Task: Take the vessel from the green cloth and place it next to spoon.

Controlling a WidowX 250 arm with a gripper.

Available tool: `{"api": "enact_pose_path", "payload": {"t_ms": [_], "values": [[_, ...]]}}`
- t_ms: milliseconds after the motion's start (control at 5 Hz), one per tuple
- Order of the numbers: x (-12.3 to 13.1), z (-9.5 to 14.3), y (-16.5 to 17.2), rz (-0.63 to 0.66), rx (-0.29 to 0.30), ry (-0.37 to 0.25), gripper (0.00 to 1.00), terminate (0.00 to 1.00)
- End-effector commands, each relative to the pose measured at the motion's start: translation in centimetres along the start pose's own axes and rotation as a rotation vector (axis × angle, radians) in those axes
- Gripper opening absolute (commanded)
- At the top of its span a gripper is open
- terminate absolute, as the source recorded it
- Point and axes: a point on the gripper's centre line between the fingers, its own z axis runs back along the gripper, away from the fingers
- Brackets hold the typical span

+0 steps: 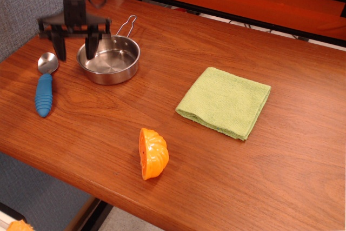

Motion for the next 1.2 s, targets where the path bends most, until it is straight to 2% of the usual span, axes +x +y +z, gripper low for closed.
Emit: {"api": "enact_pose_path", "payload": {"t_ms": [0, 400, 600, 800, 1000], "values": [[-2.8, 6.7, -5.3, -0.246, -0.065, -0.168, 1.0, 0.0], [-8.1, 8.4, -12.5, -0.495, -0.151, -0.187, 1.0, 0.0], [-10.9, 10.5, -15.9, -0.619, -0.162, -0.24, 1.0, 0.0], [-13.5, 11.4, -18.1, -0.687, -0.194, -0.217, 1.0, 0.0], [-15.2, 13.1, -17.7, -0.688, -0.266, -0.177, 1.0, 0.0]]}}
